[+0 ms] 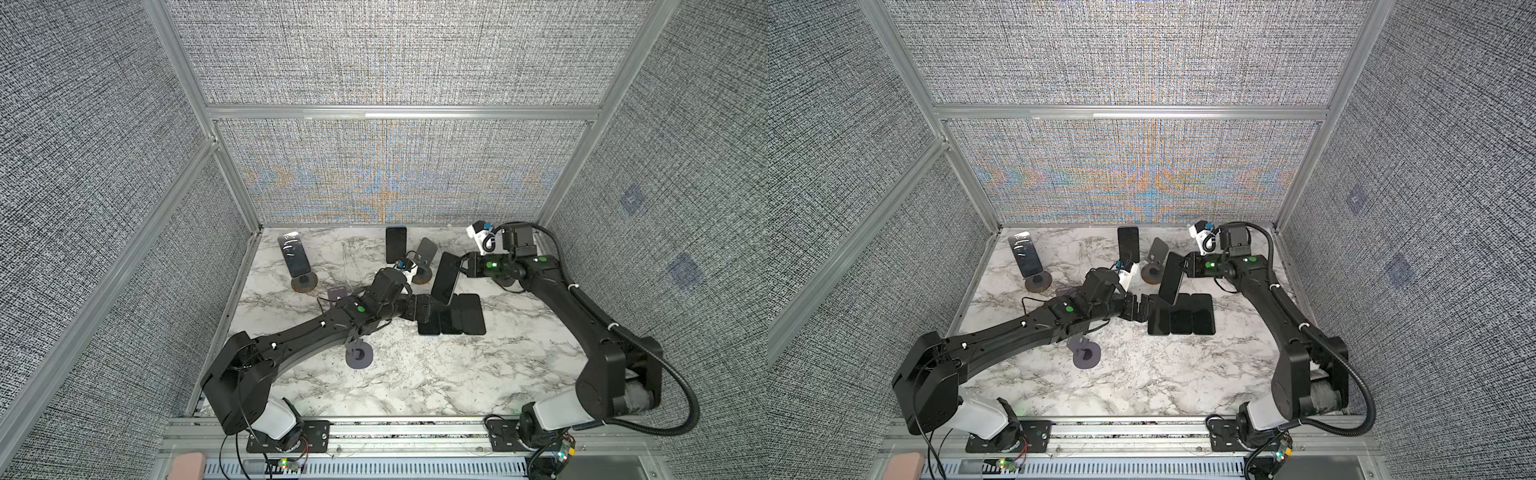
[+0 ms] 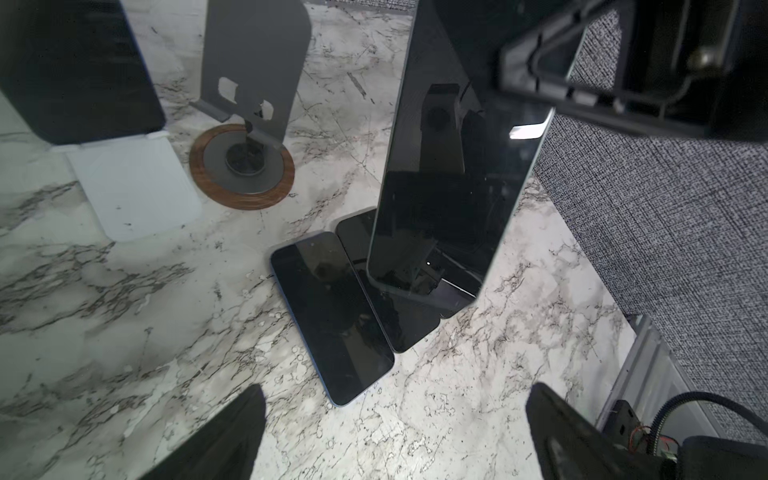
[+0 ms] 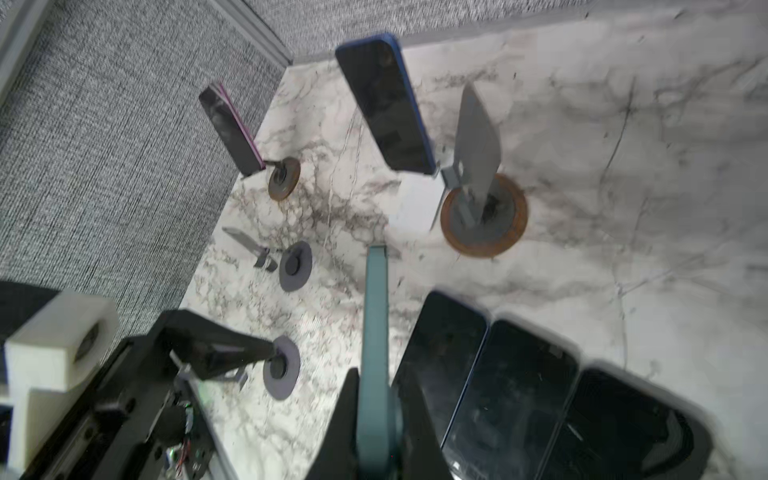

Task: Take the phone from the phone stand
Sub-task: 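Carry the green-edged phone toward the left gripper and hand it over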

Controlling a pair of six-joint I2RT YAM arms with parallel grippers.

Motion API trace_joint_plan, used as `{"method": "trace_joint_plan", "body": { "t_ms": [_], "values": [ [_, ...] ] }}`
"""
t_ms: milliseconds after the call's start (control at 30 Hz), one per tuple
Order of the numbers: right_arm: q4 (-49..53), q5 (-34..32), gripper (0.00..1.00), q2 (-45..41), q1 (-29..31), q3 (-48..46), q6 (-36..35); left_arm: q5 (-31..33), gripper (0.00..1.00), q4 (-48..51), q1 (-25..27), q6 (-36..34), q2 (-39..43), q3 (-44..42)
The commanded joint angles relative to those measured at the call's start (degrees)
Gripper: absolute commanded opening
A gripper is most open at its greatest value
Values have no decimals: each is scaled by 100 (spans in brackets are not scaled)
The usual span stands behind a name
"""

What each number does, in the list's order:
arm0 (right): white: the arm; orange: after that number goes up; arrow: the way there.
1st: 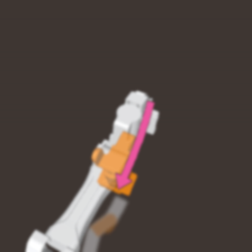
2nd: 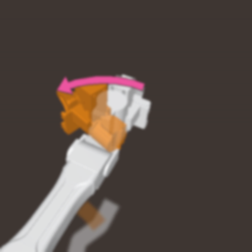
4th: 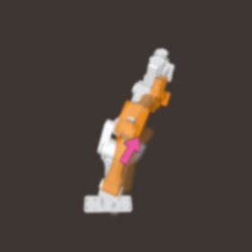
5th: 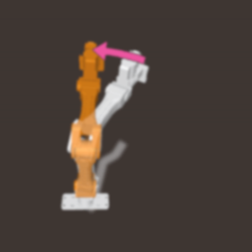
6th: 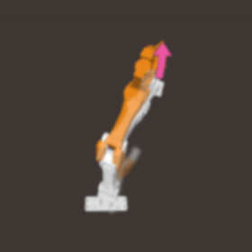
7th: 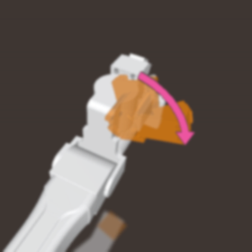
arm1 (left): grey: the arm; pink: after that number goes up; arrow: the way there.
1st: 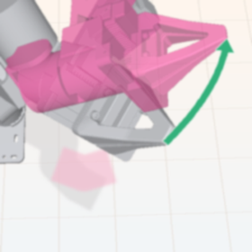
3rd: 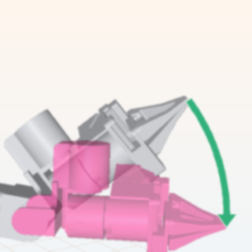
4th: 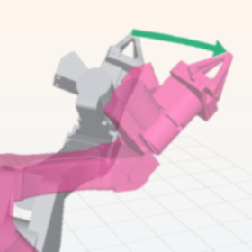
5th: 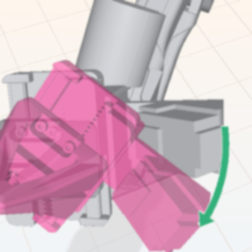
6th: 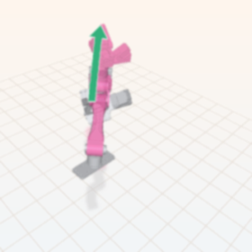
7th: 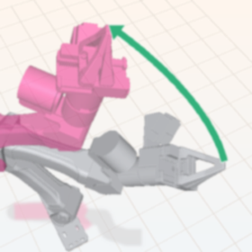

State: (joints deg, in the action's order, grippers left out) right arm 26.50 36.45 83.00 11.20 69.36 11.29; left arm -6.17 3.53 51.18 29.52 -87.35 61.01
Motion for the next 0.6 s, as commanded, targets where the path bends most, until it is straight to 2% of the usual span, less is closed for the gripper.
{"method": "trace_joint_plan", "body": {
  "t_ms": [0,233,400,567],
  "values": [
    [419,-34,7,-368,181,-317,260,-68,99,-57,142,-288,-209,200],
    [441,-356,7,-790,527,-609,532,-320,99,-281,322,-156,-738,508],
    [382,-446,7,-765,605,-615,519,-538,99,-517,369,92,-873,468],
    [234,-401,7,-683,691,-659,575,-439,98,-500,382,182,-921,450]
  ]
}}
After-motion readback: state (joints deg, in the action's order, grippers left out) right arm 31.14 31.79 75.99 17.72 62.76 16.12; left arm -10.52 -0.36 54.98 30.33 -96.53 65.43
